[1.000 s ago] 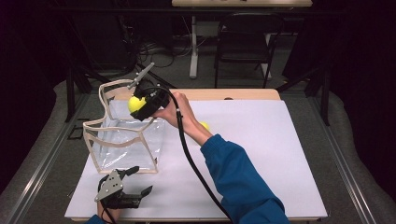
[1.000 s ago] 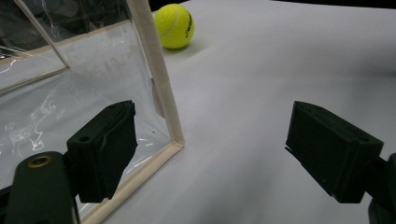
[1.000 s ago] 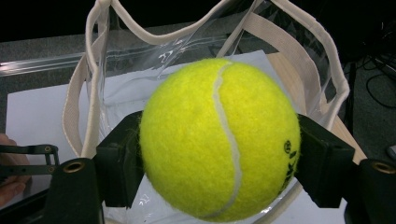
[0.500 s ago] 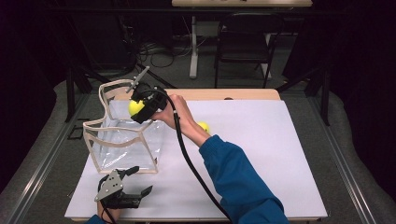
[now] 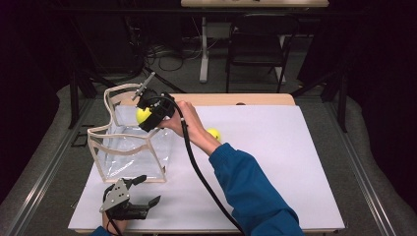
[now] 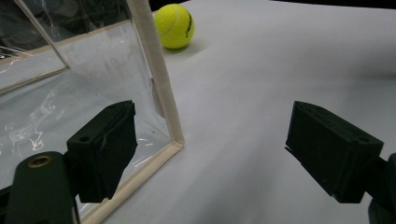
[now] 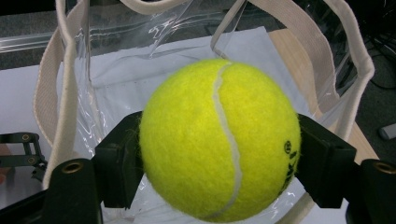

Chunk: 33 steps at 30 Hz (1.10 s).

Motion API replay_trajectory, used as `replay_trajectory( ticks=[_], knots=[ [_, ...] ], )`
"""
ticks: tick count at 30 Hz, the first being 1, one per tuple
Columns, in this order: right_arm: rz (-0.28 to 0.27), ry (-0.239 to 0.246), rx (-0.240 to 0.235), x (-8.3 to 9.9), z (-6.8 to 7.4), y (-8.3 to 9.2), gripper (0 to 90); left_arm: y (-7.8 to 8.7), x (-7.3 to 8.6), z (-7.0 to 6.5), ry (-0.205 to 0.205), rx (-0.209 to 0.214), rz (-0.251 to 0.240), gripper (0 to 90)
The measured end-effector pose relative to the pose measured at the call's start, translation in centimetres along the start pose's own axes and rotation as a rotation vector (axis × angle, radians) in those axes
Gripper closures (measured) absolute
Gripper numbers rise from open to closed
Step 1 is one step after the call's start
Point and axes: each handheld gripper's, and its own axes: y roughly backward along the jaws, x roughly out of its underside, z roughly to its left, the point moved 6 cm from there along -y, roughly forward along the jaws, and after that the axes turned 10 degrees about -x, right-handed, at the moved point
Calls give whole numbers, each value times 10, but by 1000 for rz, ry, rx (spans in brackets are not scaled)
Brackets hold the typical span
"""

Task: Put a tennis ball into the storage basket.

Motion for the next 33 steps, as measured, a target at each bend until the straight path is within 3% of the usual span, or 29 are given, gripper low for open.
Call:
replay_trajectory(
  ticks=[2,5,13,33],
  knots=[
    [6,-2,-3,1,0,-1,234,0,0,0,0,0,0,161],
    [-28,-4,-5,0,1,4,148,0,0,0,0,-1,-2,161],
    [-106,-6,-22,3,4,25,32,0,0,0,0,-1,-3,161],
    [-185,-57,-21,45,-10,65,0,0,0,0,3,-5,-1,161]
  ],
)
